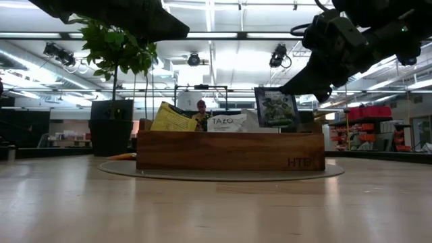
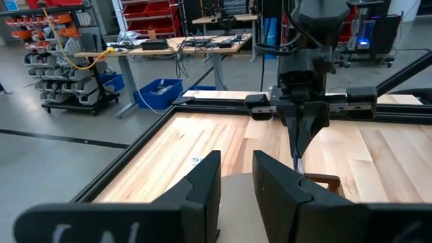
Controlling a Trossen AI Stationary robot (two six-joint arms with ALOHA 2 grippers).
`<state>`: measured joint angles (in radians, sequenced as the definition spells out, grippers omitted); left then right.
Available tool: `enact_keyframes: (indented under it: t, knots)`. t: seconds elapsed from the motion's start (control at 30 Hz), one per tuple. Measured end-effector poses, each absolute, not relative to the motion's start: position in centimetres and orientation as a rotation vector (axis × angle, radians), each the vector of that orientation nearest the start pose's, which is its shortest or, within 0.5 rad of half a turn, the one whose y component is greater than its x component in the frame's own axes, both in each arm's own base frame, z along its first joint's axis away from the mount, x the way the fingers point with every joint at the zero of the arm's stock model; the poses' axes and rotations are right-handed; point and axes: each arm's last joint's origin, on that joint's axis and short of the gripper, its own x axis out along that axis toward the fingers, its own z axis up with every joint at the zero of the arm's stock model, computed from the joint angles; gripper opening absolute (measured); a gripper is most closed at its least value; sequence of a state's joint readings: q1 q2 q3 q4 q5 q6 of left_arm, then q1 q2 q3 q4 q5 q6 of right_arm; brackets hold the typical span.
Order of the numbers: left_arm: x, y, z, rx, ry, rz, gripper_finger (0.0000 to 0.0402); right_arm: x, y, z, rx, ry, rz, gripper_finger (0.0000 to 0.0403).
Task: Pick & Place Tea
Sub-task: Put the violet tea bag into the right section of the wooden organizer
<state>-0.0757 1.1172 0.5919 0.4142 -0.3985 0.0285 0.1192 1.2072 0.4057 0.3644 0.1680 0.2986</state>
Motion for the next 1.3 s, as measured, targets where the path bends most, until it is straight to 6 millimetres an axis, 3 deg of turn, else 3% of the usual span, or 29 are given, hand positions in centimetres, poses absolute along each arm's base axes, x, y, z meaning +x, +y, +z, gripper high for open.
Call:
enact_keyframes:
  t: [0.23, 0.77, 1.3]
  knots:
    - [24.0, -0.7, 25.9, 0.055, 0.113, 0.321, 0.0092, 22.8, 2.2, 17.4, 0.222, 0.410, -0.108, 0.0000]
    - [24.0, -0.7, 25.9, 0.055, 0.113, 0.321, 0.0092, 23.7, 2.4, 15.2, 0.204, 0.491, -0.090, 0.0002]
    - [24.0, -0.7, 25.9, 0.055, 0.113, 0.320, 0.0092, 23.8, 2.3, 15.3, 0.226, 0.479, -0.102, 0.0107]
